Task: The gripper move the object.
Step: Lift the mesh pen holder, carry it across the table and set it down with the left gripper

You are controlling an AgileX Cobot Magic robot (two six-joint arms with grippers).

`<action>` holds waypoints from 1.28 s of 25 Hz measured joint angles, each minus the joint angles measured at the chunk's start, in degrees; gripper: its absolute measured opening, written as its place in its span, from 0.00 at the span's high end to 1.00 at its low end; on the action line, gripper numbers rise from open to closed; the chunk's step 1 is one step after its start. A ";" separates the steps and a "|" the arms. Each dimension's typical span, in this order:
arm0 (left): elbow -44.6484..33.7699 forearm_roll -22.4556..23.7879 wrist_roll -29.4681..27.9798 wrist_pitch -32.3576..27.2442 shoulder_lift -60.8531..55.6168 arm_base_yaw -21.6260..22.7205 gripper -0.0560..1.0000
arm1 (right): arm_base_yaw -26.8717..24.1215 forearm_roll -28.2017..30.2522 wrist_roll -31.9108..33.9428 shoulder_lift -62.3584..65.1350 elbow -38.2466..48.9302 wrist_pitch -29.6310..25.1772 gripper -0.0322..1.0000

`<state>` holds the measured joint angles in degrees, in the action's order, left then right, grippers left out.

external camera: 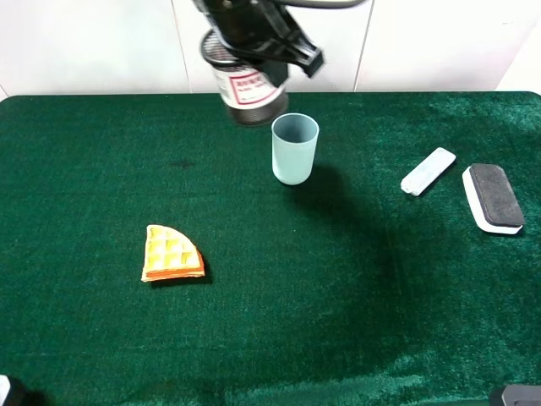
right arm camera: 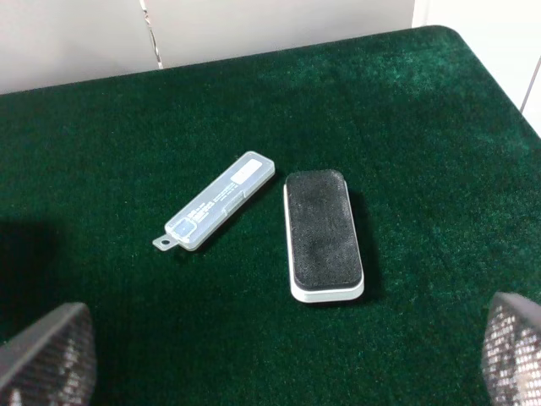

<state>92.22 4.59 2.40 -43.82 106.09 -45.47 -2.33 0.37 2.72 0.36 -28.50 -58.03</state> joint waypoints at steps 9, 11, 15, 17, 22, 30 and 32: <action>4.22 0.00 -0.11 0.43 4.52 -6.85 0.84 | 0.00 -0.37 0.00 0.00 0.00 0.00 0.30; 4.36 -0.06 -0.11 0.54 5.32 -8.12 0.84 | 0.00 -0.37 0.00 0.00 0.00 0.00 0.30; 5.16 -0.06 -0.12 0.52 7.27 -9.78 0.84 | 0.00 -0.37 0.00 0.00 0.00 0.00 0.30; 5.92 -0.10 -0.18 0.52 8.70 -10.42 0.84 | 0.00 -0.37 0.00 0.00 0.00 0.00 0.30; 7.02 -0.23 -0.18 0.97 12.55 -11.84 0.84 | 0.00 -0.37 0.00 0.00 0.00 -0.07 0.30; 7.02 -0.23 -0.18 1.72 16.92 -13.08 0.84 | 0.00 -0.37 0.00 0.00 0.00 -0.07 0.30; 7.02 -0.23 -0.18 2.35 17.91 -13.07 0.84 | 0.00 -0.37 0.00 0.00 0.00 -0.07 0.30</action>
<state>99.24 4.35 2.22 -41.47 124.00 -58.54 -2.33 0.00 2.72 0.36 -28.50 -58.10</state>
